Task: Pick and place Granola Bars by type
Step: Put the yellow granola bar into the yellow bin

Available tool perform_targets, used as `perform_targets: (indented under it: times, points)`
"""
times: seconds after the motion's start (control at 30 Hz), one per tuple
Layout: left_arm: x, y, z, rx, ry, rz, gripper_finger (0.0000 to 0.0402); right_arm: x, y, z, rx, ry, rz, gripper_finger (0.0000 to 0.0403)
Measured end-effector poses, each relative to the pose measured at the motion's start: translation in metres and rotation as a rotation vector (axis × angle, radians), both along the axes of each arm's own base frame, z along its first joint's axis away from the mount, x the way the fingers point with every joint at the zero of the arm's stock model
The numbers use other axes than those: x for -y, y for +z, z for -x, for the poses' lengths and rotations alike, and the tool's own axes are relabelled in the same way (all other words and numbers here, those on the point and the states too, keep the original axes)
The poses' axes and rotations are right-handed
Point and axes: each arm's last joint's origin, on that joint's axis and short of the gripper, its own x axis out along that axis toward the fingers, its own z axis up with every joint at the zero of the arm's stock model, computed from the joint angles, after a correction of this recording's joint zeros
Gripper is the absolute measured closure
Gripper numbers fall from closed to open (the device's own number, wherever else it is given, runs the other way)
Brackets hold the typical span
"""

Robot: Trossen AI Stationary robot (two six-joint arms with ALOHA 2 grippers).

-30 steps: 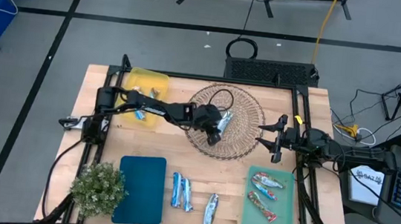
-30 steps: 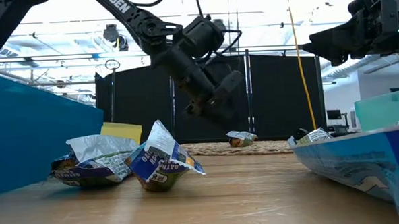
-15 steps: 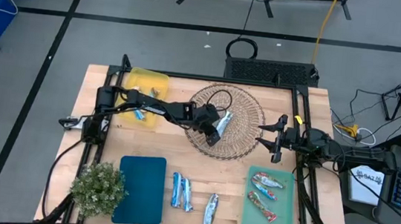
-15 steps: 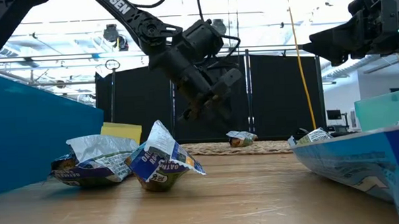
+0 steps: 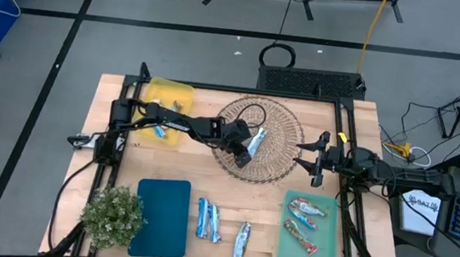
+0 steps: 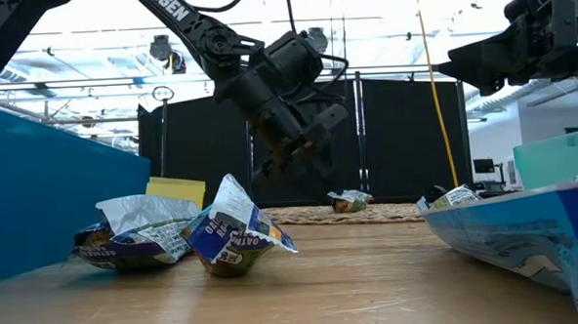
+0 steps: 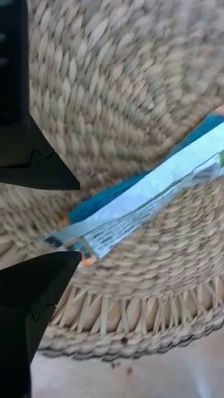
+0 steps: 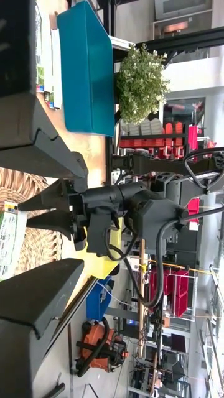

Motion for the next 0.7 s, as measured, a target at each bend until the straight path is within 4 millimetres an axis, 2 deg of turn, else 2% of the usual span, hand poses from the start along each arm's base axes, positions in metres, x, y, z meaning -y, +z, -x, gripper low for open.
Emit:
perform_targets:
  times: [0.43, 0.53, 0.7]
  points:
    - [-0.0005, 0.0012, -0.0014, 0.015, -0.018, -0.037, 0.0234, 0.0000, 0.0000, 0.0000, 0.000, 0.000, 0.000, 0.0190]
    - [-0.0006, 0.0009, -0.0011, 0.011, -0.017, -0.037, 0.0266, 0.0000, 0.0000, 0.0000, 0.000, 0.000, 0.000, 0.0190]
    - [-0.0007, 0.0008, -0.0010, 0.009, -0.039, -0.057, 0.0354, 0.0000, 0.0000, 0.0000, 0.000, 0.000, 0.000, 0.0190]
